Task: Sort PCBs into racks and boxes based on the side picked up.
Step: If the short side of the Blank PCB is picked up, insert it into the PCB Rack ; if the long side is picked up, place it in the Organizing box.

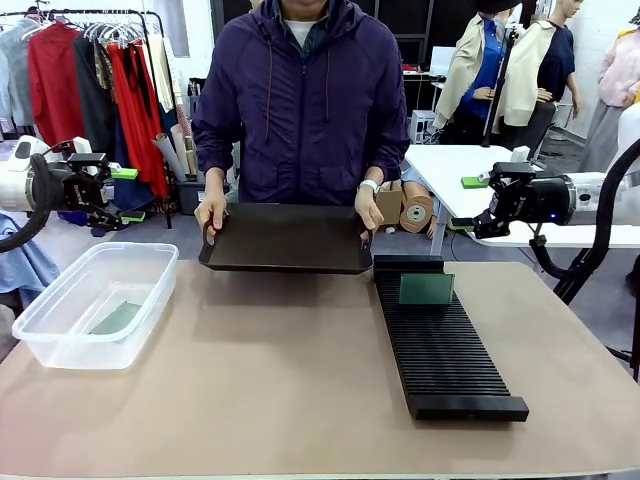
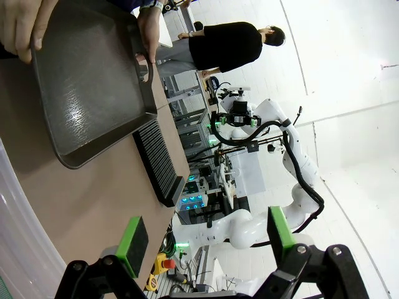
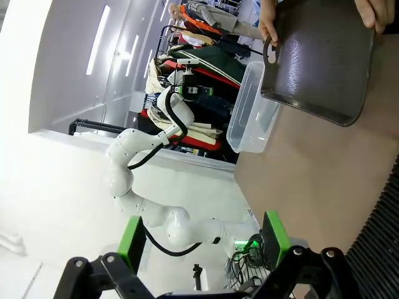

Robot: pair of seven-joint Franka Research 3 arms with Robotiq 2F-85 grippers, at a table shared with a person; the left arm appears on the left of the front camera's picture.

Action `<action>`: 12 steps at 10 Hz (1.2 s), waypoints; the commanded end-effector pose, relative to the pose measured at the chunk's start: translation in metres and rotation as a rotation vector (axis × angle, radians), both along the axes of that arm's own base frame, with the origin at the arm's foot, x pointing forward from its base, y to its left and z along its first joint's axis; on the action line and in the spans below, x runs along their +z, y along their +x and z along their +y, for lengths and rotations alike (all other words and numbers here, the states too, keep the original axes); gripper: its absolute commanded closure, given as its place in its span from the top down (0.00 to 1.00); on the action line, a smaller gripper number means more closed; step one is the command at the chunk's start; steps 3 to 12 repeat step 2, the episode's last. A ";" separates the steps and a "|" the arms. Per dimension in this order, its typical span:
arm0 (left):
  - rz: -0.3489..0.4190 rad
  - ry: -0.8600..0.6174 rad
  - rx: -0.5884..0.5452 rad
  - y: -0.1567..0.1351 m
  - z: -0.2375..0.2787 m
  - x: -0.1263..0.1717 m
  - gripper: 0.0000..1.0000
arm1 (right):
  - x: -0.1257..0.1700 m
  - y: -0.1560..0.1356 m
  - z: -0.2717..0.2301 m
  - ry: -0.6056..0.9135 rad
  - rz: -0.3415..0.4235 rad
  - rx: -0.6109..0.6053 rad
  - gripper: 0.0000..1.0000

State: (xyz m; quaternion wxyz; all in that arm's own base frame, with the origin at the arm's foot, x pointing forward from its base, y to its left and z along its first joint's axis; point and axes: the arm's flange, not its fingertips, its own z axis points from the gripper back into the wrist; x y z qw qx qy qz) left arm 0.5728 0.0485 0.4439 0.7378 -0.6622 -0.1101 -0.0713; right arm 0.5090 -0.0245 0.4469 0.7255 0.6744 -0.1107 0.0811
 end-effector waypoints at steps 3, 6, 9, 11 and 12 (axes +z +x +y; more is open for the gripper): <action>0.000 0.009 0.002 -0.002 0.001 0.002 1.00 | 0.001 0.000 0.000 -0.009 -0.018 -0.006 1.00; 0.000 0.009 0.002 -0.002 0.001 0.002 1.00 | 0.001 0.000 0.000 -0.009 -0.018 -0.006 1.00; 0.000 0.009 0.002 -0.002 0.001 0.002 1.00 | 0.001 0.000 0.000 -0.009 -0.018 -0.006 1.00; 0.000 0.009 0.002 -0.002 0.001 0.002 1.00 | 0.001 0.000 0.000 -0.009 -0.018 -0.006 1.00; 0.000 0.009 0.002 -0.002 0.001 0.002 1.00 | 0.001 0.000 0.000 -0.009 -0.018 -0.006 1.00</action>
